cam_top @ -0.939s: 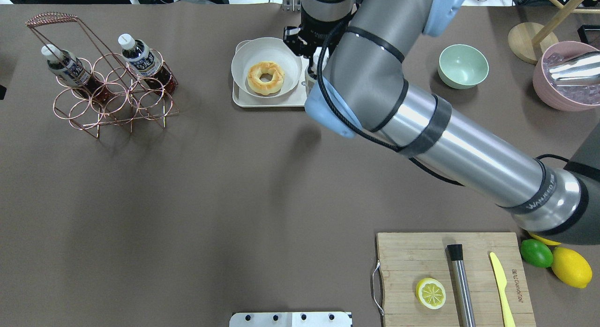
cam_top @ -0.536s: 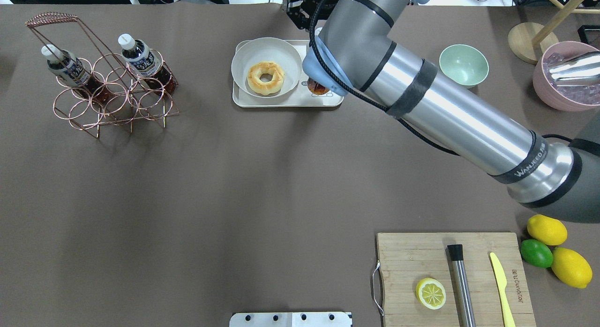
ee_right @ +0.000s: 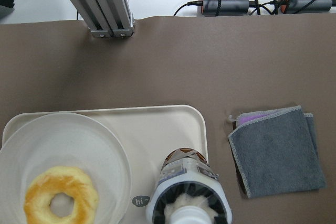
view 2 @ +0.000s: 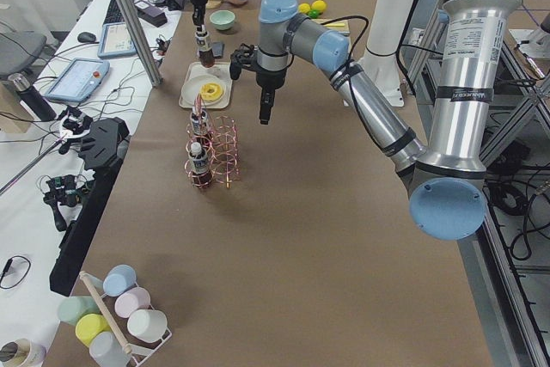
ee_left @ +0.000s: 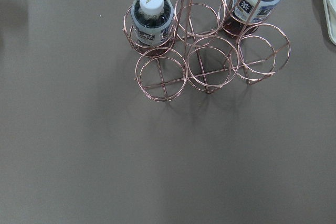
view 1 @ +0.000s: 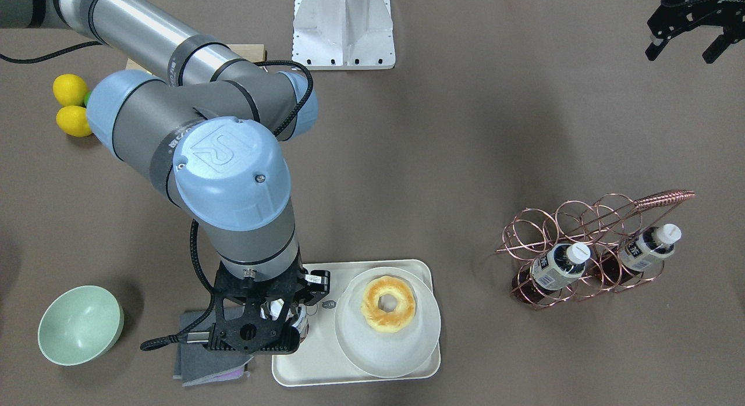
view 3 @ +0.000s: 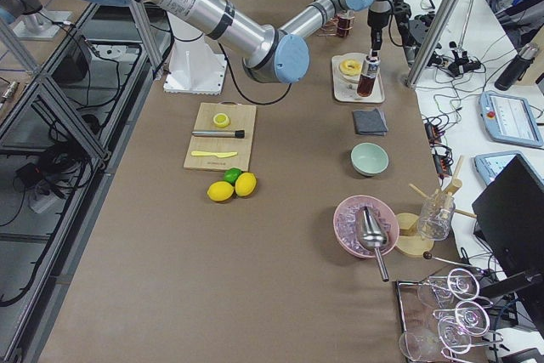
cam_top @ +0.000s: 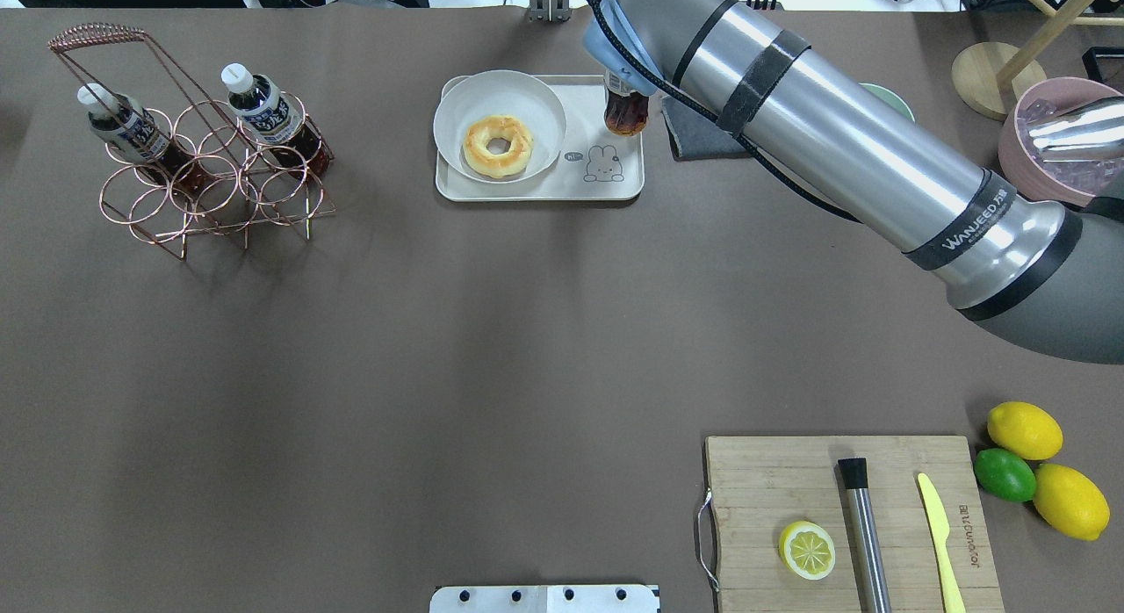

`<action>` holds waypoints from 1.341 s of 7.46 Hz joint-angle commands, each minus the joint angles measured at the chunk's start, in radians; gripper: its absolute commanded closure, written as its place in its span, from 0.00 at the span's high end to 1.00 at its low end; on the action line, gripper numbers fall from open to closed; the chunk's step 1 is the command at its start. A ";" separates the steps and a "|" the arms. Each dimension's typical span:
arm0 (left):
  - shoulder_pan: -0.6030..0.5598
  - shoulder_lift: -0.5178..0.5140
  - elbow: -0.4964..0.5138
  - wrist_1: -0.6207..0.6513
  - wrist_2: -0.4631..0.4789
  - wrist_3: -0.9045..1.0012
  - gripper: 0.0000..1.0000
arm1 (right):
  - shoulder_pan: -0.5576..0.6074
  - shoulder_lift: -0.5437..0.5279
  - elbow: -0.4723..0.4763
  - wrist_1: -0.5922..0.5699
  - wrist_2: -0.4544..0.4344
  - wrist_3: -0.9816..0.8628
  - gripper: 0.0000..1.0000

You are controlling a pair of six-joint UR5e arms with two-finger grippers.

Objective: Place tea on tray

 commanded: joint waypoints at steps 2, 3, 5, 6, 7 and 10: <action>0.000 -0.003 0.001 0.000 0.000 0.000 0.97 | -0.019 0.003 -0.020 0.030 0.006 0.028 0.00; 0.000 -0.003 0.001 0.000 0.000 0.000 0.97 | -0.021 0.002 -0.019 0.030 0.006 0.030 0.00; 0.002 -0.006 0.003 0.000 0.000 0.000 0.97 | -0.024 -0.005 -0.017 0.030 0.006 0.033 0.00; 0.003 -0.008 0.007 0.000 0.000 0.000 0.97 | -0.026 -0.012 -0.017 0.030 0.006 0.031 0.00; 0.003 -0.009 0.010 0.000 0.000 -0.002 0.97 | -0.026 -0.012 -0.017 0.030 0.006 0.031 0.00; 0.003 -0.009 0.007 0.000 0.000 -0.002 0.97 | -0.030 -0.014 -0.016 0.032 0.004 0.045 0.99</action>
